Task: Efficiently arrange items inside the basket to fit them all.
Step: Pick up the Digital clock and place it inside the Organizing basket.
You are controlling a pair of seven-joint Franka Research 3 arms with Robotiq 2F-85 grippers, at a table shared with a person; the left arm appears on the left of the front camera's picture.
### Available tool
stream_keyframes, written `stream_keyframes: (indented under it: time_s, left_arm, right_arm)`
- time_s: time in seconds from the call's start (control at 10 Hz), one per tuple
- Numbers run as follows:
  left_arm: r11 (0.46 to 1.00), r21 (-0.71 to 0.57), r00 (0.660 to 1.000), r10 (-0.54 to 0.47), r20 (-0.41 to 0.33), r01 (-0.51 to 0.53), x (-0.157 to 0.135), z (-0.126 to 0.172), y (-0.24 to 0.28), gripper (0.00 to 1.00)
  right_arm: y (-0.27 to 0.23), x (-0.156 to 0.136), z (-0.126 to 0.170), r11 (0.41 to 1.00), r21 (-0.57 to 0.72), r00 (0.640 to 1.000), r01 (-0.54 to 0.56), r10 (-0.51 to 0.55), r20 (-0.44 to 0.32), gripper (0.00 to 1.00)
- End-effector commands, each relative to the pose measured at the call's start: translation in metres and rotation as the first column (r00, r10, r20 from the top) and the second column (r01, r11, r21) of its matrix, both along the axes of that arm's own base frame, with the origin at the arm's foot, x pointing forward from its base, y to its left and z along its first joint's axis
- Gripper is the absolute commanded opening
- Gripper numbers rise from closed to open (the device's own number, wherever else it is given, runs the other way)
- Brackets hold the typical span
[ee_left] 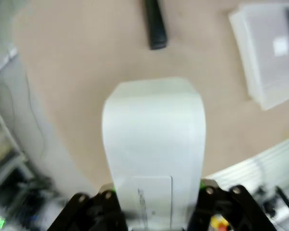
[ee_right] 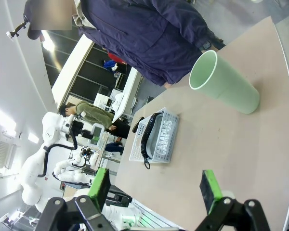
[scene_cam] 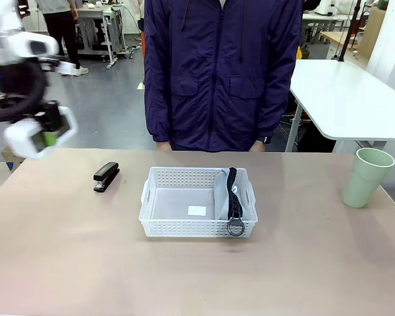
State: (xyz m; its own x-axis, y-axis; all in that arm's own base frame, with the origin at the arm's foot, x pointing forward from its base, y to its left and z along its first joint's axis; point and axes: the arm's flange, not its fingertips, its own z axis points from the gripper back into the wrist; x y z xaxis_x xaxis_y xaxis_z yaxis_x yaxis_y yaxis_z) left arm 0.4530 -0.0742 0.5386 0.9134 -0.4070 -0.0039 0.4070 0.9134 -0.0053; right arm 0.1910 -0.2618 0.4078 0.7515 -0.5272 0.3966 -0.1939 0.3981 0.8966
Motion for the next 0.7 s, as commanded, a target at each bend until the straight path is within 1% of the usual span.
stream_keyframes:
  time_s: [0.0,0.1,0.2,0.3,0.4,0.5,0.6]
  left_arm:
    - [0.963,0.098,0.965,-0.257,0.050,0.251,0.045,-0.004,-0.047,0.52]
    - [0.926,0.125,0.927,-0.367,0.074,0.357,0.053,-0.014,-0.079,0.52]
    - [0.871,0.144,0.875,-0.481,0.058,0.470,0.057,-0.032,-0.113,0.52]
    - [0.782,0.133,0.788,-0.616,0.009,0.610,0.057,-0.058,-0.149,0.52]
    - [0.703,0.106,0.708,-0.706,-0.015,0.704,0.052,-0.078,-0.175,0.52]
    - [0.622,0.025,0.623,-0.782,-0.030,0.782,0.044,-0.092,-0.193,0.52]
    - [0.553,-0.036,0.553,-0.833,-0.012,0.833,0.034,-0.105,-0.208,0.52]
  right_arm:
    - [-0.001,0.002,0.002,1.000,-0.004,0.999,0.003,-0.003,0.034,1.00]
    - [-0.001,0.002,0.002,1.000,-0.004,0.999,0.003,-0.003,0.034,1.00]
    - [-0.001,0.002,0.002,1.000,-0.004,0.999,0.003,-0.003,0.034,1.00]
    - [-0.001,0.002,0.002,1.000,-0.004,0.999,0.003,-0.003,0.034,1.00]
    - [-0.001,0.002,0.002,1.000,-0.004,0.999,0.003,-0.003,0.034,1.00]
    - [-0.001,0.002,0.002,1.000,-0.004,0.999,0.003,-0.003,0.034,1.00]
    - [-0.001,0.002,0.002,1.000,-0.004,0.999,0.003,-0.003,0.034,1.00]
